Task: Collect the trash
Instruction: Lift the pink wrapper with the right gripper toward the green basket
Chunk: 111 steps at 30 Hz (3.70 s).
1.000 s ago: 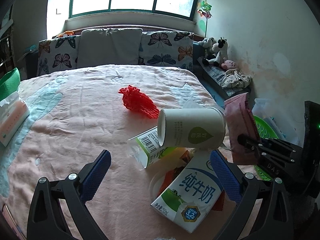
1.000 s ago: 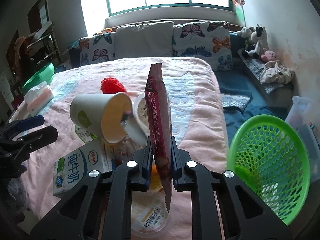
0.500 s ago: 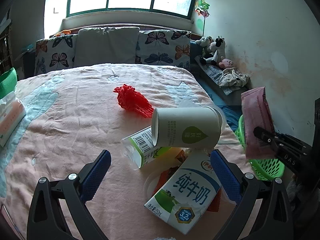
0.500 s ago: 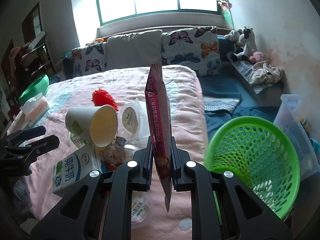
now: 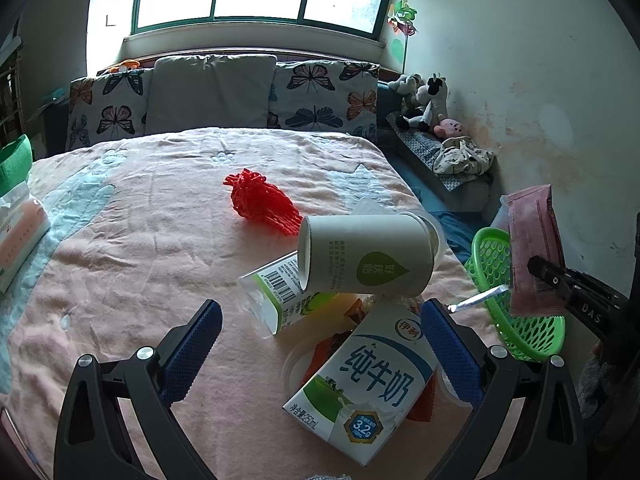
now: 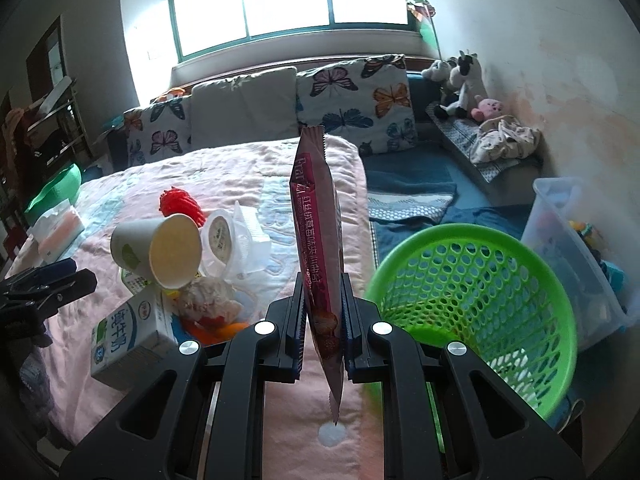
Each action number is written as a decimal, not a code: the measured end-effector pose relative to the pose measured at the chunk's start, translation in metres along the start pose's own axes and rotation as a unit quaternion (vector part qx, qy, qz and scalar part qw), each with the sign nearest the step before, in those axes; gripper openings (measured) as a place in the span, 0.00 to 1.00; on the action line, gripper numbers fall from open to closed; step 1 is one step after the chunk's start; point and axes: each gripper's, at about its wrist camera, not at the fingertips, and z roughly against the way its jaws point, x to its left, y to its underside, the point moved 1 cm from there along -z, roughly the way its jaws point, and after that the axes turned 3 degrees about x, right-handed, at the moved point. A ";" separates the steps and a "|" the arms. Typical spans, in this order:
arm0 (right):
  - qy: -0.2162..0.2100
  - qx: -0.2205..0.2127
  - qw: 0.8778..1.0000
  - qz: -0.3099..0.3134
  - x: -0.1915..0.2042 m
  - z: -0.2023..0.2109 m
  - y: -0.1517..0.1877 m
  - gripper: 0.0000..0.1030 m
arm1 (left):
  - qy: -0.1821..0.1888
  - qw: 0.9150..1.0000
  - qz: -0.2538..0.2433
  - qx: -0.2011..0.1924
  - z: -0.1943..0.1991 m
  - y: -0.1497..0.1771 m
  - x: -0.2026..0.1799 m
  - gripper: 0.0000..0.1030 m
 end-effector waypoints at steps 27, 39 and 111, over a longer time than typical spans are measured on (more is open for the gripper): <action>0.014 -0.023 1.000 0.003 0.001 0.024 0.002 0.15 | 0.004 1.000 -0.001 -0.004 0.008 0.002 -0.002 0.94; 0.024 -0.028 0.999 -0.008 -0.010 0.034 0.007 0.15 | 0.007 1.000 -0.005 -0.007 0.012 0.000 -0.009 0.94; 0.018 -0.036 0.999 -0.028 -0.029 0.037 0.015 0.15 | 0.015 0.999 -0.047 0.009 -0.015 -0.009 -0.025 0.94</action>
